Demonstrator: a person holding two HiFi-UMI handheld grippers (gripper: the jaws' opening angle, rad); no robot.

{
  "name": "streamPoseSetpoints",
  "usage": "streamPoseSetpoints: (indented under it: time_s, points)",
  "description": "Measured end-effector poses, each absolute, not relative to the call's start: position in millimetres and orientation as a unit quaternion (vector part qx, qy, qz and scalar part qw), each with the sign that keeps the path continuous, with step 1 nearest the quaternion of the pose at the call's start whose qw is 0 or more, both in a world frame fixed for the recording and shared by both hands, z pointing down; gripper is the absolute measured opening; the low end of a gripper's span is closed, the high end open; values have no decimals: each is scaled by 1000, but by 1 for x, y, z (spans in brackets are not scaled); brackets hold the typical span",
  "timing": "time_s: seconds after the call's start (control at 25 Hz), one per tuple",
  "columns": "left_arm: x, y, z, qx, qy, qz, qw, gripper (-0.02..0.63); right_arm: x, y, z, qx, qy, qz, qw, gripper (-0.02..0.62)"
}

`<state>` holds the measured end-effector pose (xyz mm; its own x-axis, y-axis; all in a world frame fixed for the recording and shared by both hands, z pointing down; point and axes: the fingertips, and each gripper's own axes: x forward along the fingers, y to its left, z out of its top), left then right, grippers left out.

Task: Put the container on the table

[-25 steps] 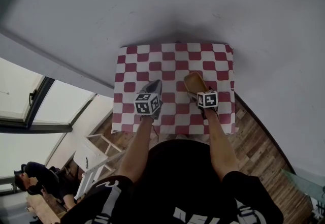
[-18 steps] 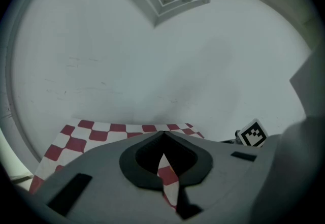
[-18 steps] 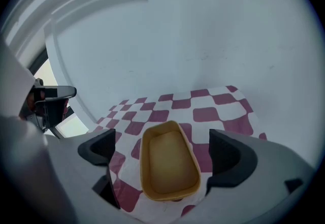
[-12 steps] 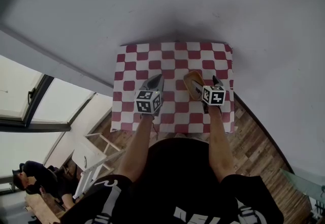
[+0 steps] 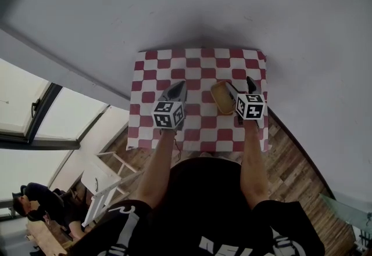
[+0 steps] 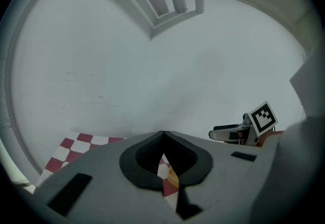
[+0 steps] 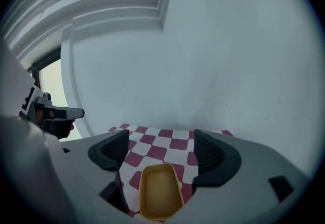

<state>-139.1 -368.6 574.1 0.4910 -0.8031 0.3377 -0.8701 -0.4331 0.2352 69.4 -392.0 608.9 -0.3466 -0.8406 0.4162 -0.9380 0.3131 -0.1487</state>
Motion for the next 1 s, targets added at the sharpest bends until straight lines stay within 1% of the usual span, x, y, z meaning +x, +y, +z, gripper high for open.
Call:
streamPoseSetpoints:
  time_s: [0.28, 0.68, 1.0]
  points:
    - [-156, -366, 572, 832, -511, 75, 201, 25, 66, -391, 596, 552, -803, 174, 142, 365]
    - [-160, -360, 569, 833, -510, 72, 203, 25, 66, -383, 586, 553, -803, 169, 141, 231]
    - [-162, -353, 571, 833, -511, 75, 200, 25, 66, -375, 581, 556, -804, 162, 138, 147]
